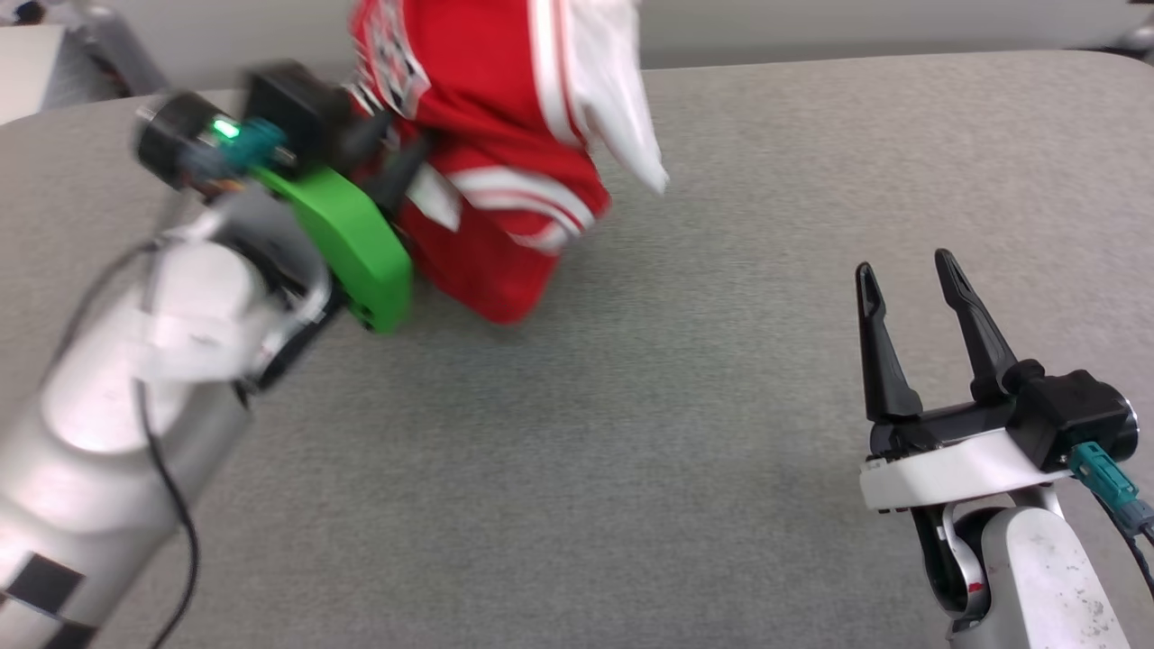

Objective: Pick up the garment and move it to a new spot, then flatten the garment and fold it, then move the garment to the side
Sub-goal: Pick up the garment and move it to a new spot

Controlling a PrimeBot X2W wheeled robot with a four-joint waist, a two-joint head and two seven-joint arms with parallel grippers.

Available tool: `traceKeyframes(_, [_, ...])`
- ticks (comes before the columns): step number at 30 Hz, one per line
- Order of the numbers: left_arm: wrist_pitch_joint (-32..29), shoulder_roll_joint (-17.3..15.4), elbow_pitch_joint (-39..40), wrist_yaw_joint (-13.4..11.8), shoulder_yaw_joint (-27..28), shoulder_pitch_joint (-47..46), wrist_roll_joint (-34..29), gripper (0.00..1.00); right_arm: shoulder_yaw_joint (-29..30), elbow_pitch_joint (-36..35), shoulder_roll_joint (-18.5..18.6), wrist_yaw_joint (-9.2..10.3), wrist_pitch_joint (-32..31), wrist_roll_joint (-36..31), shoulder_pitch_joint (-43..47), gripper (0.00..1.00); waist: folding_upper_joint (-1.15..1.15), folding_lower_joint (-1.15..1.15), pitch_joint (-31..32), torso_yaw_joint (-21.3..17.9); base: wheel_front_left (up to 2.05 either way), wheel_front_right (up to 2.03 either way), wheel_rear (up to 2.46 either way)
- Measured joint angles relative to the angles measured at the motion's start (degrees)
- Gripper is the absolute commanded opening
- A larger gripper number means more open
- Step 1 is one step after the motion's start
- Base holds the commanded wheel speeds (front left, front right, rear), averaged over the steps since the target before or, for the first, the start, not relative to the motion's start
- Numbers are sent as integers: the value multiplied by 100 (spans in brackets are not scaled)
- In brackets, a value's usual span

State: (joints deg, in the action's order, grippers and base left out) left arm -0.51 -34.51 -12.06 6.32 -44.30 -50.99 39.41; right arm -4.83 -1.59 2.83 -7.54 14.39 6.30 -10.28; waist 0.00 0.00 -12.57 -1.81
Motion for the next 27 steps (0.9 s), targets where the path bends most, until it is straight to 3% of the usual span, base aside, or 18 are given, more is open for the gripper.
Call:
traceKeyframes(9, [46,983,-936,32,-1134,427,-475,0,199,466,1,0,-52,200,23,100,0,0,-90,-624,0,0,0])
traceKeyframes(10, [43,1074,-1127,53,-1301,469,-538,35,190,508,0,0,-52,222,23,100,0,0,-108,-683,0,0,0])
traceKeyframes(11, [47,1160,-1280,57,-1462,518,-595,100,185,539,1,0,-52,243,23,100,0,0,-128,-735,0,0,0])
traceKeyframes(17, [493,1552,-2193,76,-1885,632,-672,100,101,767,1,0,-60,258,24,100,0,0,-235,-858,0,0,0])
traceKeyframes(27, [1225,1611,-2386,46,-1553,762,-330,100,211,987,-1,0,-69,202,215,100,0,0,87,-451,0,0,0])
